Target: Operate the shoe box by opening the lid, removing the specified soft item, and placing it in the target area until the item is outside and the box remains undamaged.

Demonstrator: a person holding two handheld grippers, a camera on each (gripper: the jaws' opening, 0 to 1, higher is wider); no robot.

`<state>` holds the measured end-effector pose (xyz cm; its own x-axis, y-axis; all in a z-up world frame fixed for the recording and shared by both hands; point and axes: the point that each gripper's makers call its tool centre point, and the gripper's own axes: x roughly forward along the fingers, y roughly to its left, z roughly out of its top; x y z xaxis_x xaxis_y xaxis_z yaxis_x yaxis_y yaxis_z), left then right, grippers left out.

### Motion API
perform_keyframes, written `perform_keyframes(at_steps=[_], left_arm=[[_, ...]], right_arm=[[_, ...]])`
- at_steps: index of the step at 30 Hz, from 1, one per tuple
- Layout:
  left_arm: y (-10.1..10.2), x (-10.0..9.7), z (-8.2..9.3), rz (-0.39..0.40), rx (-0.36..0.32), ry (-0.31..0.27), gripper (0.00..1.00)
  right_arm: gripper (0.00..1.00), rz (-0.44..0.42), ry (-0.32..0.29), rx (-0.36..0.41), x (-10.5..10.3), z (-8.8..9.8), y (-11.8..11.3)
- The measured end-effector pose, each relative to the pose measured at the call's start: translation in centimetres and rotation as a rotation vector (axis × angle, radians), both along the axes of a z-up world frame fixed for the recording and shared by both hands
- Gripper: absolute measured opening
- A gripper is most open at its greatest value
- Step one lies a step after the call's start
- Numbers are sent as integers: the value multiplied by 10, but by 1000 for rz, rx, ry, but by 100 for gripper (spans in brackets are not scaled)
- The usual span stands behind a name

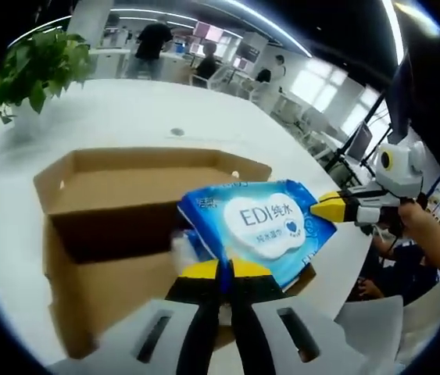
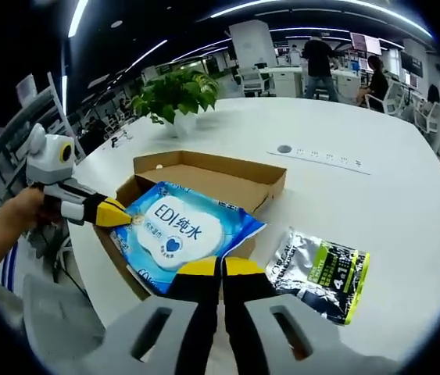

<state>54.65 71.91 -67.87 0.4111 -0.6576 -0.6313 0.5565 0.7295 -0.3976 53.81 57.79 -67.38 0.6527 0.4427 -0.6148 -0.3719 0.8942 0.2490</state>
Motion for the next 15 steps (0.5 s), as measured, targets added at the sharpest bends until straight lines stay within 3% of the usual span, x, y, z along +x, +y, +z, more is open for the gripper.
perform_keyframes(at_steps=[15], left_arm=[[-50, 2, 9, -33, -32, -30, 0]], right_arm=[[0, -86, 5, -25, -6, 5, -52]])
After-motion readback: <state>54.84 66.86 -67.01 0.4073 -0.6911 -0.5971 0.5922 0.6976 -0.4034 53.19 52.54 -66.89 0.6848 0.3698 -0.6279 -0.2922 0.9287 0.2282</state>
